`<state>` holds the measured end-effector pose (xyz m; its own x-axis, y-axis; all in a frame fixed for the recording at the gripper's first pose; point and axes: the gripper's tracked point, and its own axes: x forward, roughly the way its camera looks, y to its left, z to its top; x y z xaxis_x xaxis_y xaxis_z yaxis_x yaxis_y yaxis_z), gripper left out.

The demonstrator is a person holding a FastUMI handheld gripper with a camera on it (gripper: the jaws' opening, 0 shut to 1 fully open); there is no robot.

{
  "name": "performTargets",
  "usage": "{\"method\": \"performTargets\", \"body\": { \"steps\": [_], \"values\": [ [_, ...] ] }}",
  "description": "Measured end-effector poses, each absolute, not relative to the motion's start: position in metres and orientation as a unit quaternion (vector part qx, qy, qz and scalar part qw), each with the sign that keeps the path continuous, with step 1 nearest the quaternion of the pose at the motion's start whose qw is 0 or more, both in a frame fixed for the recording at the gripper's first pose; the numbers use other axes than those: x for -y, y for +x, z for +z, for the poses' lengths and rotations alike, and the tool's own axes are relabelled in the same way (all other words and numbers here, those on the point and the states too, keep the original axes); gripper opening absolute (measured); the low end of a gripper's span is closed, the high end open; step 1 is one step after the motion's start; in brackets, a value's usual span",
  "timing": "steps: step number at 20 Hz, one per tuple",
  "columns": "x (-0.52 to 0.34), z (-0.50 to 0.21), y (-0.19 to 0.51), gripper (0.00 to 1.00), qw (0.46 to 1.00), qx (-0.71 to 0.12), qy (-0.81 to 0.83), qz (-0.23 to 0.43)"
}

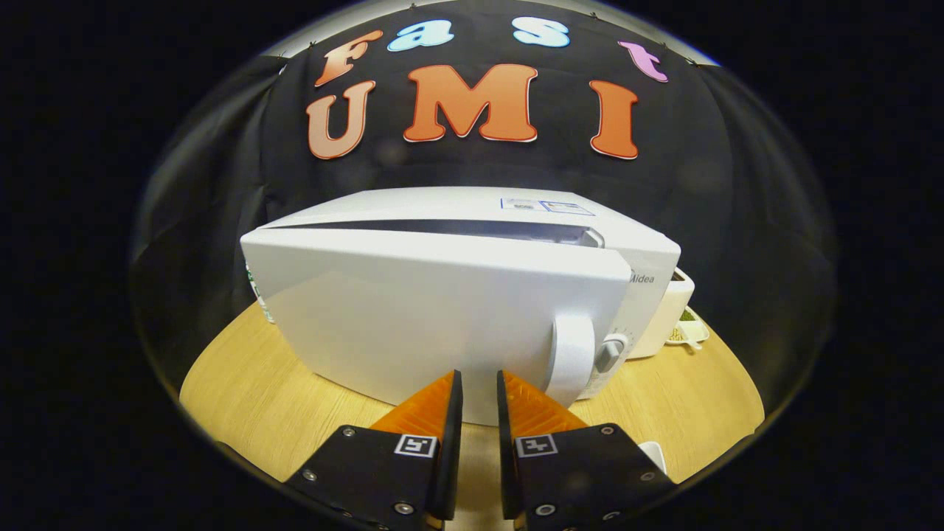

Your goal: Open the microwave, put the food inside, and close the microwave door.

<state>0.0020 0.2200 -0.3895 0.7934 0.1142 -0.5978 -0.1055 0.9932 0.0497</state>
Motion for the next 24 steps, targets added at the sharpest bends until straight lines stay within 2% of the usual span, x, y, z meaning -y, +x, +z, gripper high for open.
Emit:
{"method": "performTargets", "body": {
  "steps": [10,15,19,24],
  "values": [
    [-0.22,-0.409,0.03,0.24,0.949,-0.312,-0.006,0.054],
    [-0.218,-0.404,0.026,0.21,0.949,-0.311,-0.009,0.052],
    [-0.211,-0.354,0.031,0.22,0.964,-0.261,-0.014,0.058],
    [-0.173,-0.253,0.027,0.31,0.98,-0.189,-0.009,0.066]
  ]
}}
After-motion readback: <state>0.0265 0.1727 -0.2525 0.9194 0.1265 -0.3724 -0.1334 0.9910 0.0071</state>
